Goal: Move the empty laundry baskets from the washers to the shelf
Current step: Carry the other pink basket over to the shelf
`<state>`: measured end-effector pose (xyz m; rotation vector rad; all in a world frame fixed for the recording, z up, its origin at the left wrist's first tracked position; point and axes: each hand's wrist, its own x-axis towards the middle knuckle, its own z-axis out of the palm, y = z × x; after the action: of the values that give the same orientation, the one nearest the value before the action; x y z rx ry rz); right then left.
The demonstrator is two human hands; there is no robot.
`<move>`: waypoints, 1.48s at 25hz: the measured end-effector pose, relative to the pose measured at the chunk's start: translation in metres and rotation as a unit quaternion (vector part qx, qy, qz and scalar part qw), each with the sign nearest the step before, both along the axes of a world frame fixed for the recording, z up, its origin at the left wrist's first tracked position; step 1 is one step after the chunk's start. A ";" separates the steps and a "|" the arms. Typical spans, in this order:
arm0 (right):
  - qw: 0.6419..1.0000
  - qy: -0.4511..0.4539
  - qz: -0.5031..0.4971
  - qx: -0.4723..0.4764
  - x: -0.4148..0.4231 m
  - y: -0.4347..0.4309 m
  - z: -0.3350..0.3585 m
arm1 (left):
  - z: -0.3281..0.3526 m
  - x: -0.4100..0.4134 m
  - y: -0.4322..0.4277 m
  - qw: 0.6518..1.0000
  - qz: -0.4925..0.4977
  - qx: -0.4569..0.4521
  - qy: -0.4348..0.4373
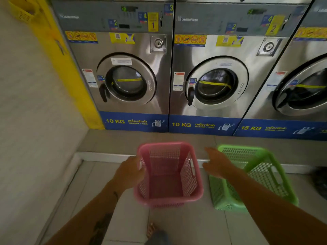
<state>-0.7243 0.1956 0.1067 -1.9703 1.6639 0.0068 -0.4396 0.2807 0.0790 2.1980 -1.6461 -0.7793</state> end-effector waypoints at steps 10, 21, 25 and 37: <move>0.994 0.076 0.032 0.065 0.025 -0.144 -0.160 | -0.168 0.054 -0.141 0.990 -0.032 0.066 -0.121; 0.988 0.149 0.038 0.019 0.028 -0.205 -0.396 | -0.365 0.067 -0.162 0.988 0.023 0.067 -0.137; 0.987 0.155 0.050 -0.006 0.026 -0.218 -0.392 | -0.366 0.071 -0.170 0.993 0.017 0.050 -0.109; 0.993 0.038 0.093 -0.065 0.042 -0.230 -0.142 | -0.136 0.096 -0.130 0.991 0.104 -0.031 -0.076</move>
<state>-0.6822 -0.0347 -0.0351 -2.2437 1.5563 0.0438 -0.3436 0.1510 -0.0570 2.3854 -1.4534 -0.5097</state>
